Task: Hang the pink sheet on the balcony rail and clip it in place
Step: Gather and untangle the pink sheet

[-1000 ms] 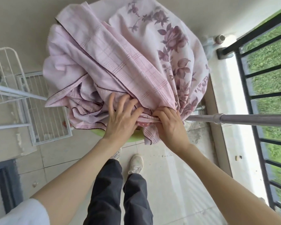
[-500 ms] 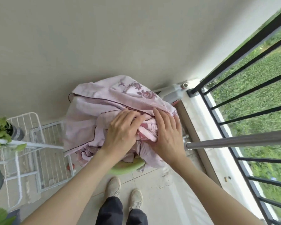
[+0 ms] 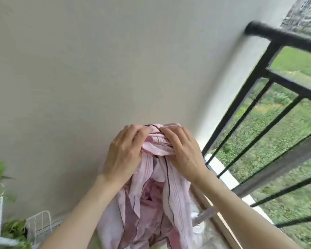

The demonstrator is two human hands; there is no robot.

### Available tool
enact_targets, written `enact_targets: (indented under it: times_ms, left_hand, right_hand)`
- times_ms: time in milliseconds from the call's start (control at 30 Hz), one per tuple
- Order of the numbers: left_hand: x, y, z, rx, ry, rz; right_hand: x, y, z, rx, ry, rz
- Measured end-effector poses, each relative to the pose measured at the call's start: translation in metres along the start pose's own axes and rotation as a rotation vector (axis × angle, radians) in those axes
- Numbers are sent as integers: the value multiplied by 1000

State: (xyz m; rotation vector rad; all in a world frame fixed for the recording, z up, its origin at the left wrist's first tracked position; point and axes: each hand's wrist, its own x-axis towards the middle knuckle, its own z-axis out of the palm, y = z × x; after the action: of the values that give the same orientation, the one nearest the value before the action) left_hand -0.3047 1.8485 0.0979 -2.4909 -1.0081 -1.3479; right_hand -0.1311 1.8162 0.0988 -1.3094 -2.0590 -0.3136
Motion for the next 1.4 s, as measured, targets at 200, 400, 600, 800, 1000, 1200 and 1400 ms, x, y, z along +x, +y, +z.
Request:
enact_targets:
  times_ms: [200, 400, 600, 800, 1000, 1200, 1400]
  left_hand:
    - [97, 24, -66, 68, 152, 111]
    - [184, 68, -123, 82, 282, 132]
    - [265, 127, -159, -22, 381, 176]
    - [315, 208, -163, -449, 371, 71]
    - [271, 238, -98, -572, -53, 15]
    - [254, 243, -86, -650, 27, 41]
    - [256, 247, -84, -702, 66, 31]
  right_hand:
    - [74, -11, -87, -94, 199, -106]
    - [136, -23, -186, -232, 338, -137]
    - [172, -22, -294, -428, 423, -155]
    - [166, -9, -393, -594, 524, -58]
    - [102, 27, -417, -635, 244, 92]
    - [85, 13, -418, -344, 155, 350]
    - [81, 10, -424, 96, -150, 683]
